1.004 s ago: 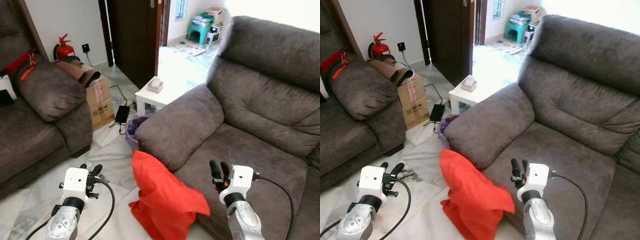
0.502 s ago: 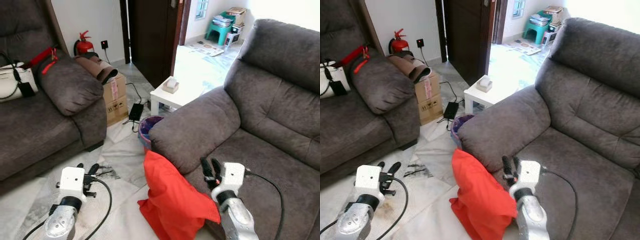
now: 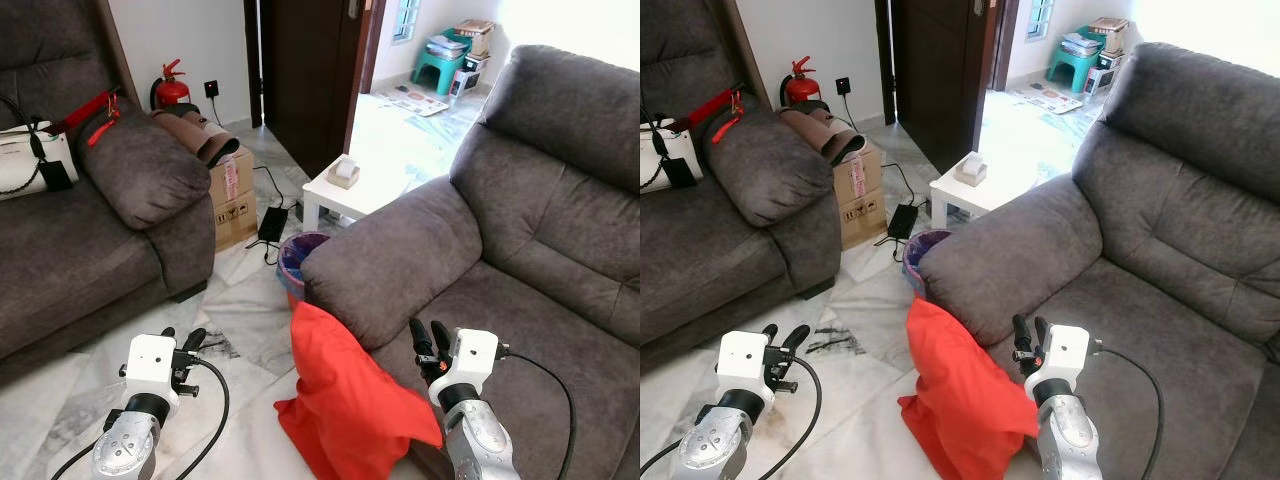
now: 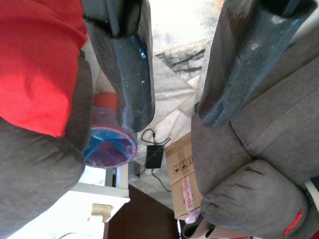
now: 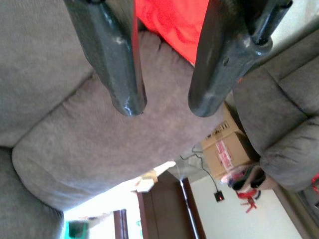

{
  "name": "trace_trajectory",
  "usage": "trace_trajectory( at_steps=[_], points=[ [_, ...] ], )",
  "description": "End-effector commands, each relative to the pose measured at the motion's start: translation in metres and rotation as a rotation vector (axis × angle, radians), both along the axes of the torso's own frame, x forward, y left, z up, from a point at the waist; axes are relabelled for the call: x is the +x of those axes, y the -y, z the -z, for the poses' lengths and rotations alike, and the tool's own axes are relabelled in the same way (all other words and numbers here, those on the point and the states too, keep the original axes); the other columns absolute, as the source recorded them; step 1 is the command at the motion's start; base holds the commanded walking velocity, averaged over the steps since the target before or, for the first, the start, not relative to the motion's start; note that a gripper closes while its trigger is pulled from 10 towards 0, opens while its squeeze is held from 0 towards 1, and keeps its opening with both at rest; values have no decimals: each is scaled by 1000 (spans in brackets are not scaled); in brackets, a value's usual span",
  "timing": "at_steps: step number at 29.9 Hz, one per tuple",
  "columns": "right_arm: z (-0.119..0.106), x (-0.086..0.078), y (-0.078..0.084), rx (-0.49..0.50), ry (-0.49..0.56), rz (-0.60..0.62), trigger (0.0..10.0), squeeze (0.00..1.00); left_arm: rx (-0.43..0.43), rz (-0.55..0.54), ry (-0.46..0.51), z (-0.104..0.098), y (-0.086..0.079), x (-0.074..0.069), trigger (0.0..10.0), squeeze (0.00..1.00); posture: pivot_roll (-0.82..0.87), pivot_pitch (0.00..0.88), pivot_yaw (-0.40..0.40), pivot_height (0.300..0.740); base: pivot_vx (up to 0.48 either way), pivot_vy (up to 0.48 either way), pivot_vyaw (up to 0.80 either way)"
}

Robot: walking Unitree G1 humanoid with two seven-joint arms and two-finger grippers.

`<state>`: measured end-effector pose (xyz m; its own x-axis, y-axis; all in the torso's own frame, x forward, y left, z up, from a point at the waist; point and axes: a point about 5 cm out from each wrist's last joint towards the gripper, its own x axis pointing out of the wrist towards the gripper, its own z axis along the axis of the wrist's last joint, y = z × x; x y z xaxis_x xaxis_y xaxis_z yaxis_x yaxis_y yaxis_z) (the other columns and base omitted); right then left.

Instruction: Move the pillow to the sofa from floor

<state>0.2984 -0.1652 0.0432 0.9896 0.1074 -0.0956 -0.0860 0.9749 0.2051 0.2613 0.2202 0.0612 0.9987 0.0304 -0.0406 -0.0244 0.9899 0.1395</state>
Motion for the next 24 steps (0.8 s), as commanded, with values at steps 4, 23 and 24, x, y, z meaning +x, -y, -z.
trace_trajectory(
  at_steps=[4, 23, 24],
  points=[
    [-1, -1, 1, 16, 9, 8, 10000, 0, -10, 5, -6, 0, 1, 0, 10000, 0, 61, 92, -51, 691, 271, 0, 0],
    [-1, -1, 1, 11, 6, 2, 10000, 0, -12, 30, 6, -1, 7, 2, 10000, 0, 62, 90, -53, 691, 99, 0, 0],
    [-1, -1, 1, 11, 6, 2, 10000, 0, -12, 30, 6, -1, 7, 2, 10000, 0, 62, 90, -53, 691, 0, 0, 0]
  ],
)
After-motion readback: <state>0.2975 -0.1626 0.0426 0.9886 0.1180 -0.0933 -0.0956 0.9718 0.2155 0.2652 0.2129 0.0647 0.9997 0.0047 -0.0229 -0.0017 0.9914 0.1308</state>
